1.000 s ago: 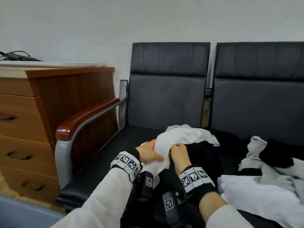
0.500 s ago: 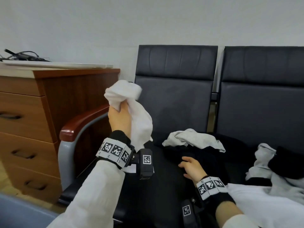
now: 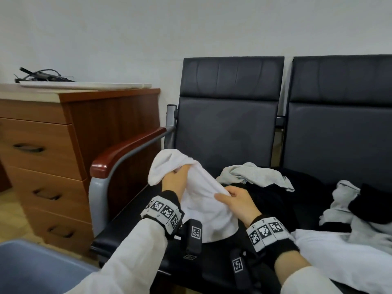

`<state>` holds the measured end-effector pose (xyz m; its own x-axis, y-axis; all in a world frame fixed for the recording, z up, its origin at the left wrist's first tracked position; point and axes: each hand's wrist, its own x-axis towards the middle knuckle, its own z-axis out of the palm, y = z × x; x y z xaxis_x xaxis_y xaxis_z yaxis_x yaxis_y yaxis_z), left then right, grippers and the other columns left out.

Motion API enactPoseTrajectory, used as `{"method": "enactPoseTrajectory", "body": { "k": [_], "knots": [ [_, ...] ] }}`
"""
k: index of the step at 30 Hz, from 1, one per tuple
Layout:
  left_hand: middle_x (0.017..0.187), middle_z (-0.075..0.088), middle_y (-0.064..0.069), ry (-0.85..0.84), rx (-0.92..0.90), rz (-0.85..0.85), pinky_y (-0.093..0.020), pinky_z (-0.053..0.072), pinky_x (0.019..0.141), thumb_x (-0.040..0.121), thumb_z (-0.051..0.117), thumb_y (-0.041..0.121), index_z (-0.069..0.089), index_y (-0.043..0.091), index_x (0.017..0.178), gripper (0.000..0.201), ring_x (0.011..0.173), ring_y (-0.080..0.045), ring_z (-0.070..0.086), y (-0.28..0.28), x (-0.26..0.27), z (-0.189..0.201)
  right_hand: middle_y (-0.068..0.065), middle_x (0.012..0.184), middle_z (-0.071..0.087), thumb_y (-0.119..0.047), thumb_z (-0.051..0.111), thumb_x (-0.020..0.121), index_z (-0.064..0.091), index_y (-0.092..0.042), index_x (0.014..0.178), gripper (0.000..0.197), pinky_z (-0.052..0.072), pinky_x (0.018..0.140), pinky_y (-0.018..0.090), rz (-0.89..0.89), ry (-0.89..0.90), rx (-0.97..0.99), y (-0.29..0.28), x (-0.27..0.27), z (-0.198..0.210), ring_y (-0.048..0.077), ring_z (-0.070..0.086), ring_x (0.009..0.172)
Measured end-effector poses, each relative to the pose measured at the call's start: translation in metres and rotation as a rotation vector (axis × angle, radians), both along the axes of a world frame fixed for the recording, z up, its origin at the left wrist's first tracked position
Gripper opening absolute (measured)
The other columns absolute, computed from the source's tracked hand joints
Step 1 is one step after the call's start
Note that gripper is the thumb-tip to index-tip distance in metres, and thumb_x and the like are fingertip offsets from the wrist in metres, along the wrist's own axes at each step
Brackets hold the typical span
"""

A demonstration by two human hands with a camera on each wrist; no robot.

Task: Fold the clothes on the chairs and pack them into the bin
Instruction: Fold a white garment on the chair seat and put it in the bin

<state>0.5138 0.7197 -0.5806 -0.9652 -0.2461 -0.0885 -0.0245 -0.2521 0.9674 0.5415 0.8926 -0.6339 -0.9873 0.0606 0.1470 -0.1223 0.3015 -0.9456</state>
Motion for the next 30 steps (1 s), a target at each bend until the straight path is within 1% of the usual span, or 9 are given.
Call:
{"method": "enactPoseTrajectory", "body": {
  "k": [1, 3, 6, 8, 13, 18, 21, 25, 30],
  "knots": [
    [0.133, 0.054, -0.017, -0.041, 0.153, 0.005, -0.033, 0.045, 0.097, 0.088, 0.058, 0.035, 0.062, 0.021, 0.102, 0.02, 0.104, -0.019, 0.057, -0.004, 0.002, 0.003, 0.003, 0.074, 0.064, -0.014, 0.07, 0.083, 0.068, -0.01, 0.079, 0.006, 0.045, 0.067, 0.029, -0.016, 0.019, -0.002, 0.004, 0.001, 0.0, 0.016, 0.058, 0.072],
    [0.137, 0.051, -0.011, -0.014, 0.166, -0.022, -0.038, 0.04, 0.105, 0.081, 0.058, 0.044, 0.054, 0.018, 0.126, 0.052, 0.12, -0.022, 0.052, -0.014, 0.006, 0.002, 0.009, 0.077, 0.067, -0.014, 0.069, 0.084, 0.069, -0.012, 0.078, 0.006, 0.046, 0.071, 0.034, -0.053, 0.067, -0.001, 0.015, 0.001, -0.001, 0.017, 0.058, 0.074],
    [0.109, 0.064, -0.009, 0.087, 0.068, 0.02, -0.035, 0.052, 0.08, 0.081, 0.067, 0.022, 0.061, 0.013, 0.109, 0.03, 0.101, -0.025, 0.06, -0.03, 0.005, -0.003, 0.005, 0.059, 0.056, -0.019, 0.068, 0.085, 0.058, -0.012, 0.06, 0.028, 0.039, 0.063, 0.033, -0.195, 0.085, -0.03, 0.03, 0.004, -0.005, 0.018, 0.048, 0.064],
    [0.102, 0.064, -0.013, 0.078, -0.044, 0.054, -0.038, 0.053, 0.084, 0.082, 0.067, 0.013, 0.061, 0.012, 0.097, 0.017, 0.097, -0.028, 0.061, -0.038, 0.004, -0.011, 0.0, 0.054, 0.04, -0.03, 0.067, 0.085, 0.042, -0.012, 0.055, 0.043, 0.029, 0.058, 0.03, -0.315, 0.039, 0.002, 0.04, 0.006, -0.007, 0.019, 0.037, 0.059],
    [0.091, 0.059, -0.014, -0.182, -0.106, 0.154, -0.042, 0.049, 0.095, 0.085, 0.065, 0.021, 0.059, -0.001, 0.114, 0.038, 0.09, -0.03, 0.057, -0.045, -0.004, -0.042, 0.003, 0.069, 0.063, -0.056, 0.058, 0.084, 0.062, -0.007, 0.062, 0.054, 0.039, 0.061, 0.03, -0.403, -0.204, 0.127, 0.056, 0.015, -0.013, 0.021, 0.056, 0.067],
    [0.114, 0.059, -0.02, -0.247, -0.067, 0.211, -0.045, 0.044, 0.1, 0.09, 0.055, 0.029, 0.057, -0.004, 0.117, 0.043, 0.107, -0.038, 0.056, -0.055, -0.008, -0.052, 0.008, 0.077, 0.055, -0.043, 0.068, 0.082, 0.062, 0.007, 0.078, 0.05, 0.041, 0.069, 0.032, -0.244, -0.257, 0.09, 0.066, 0.004, -0.026, 0.021, 0.053, 0.073],
    [0.114, 0.059, -0.017, -0.238, -0.051, 0.262, -0.044, 0.043, 0.101, 0.093, 0.051, 0.026, 0.056, -0.001, 0.12, 0.039, 0.11, -0.038, 0.056, -0.06, -0.013, -0.056, 0.002, 0.072, 0.056, -0.019, 0.076, 0.078, 0.054, -0.008, 0.071, 0.026, 0.043, 0.06, 0.022, -0.097, -0.3, 0.224, 0.068, 0.012, -0.02, 0.014, 0.053, 0.067],
    [0.108, 0.059, -0.02, -0.277, 0.015, 0.224, -0.04, 0.044, 0.095, 0.087, 0.052, 0.005, 0.054, -0.01, 0.12, 0.036, 0.102, -0.035, 0.057, -0.071, -0.012, -0.064, 0.002, 0.084, 0.065, -0.005, 0.077, 0.067, 0.063, -0.016, 0.077, 0.021, 0.053, 0.072, 0.026, 0.098, -0.504, 0.53, 0.08, 0.024, -0.03, 0.016, 0.063, 0.082],
    [0.12, 0.06, -0.025, -0.3, -0.039, 0.212, -0.042, 0.047, 0.098, 0.085, 0.057, 0.009, 0.06, -0.004, 0.117, 0.035, 0.111, -0.04, 0.058, -0.092, -0.008, -0.079, -0.004, 0.071, 0.064, -0.01, 0.073, 0.07, 0.065, -0.024, 0.063, 0.017, 0.048, 0.065, 0.022, -0.096, -0.43, 0.581, 0.091, 0.026, -0.032, 0.013, 0.061, 0.076]
  ]
}}
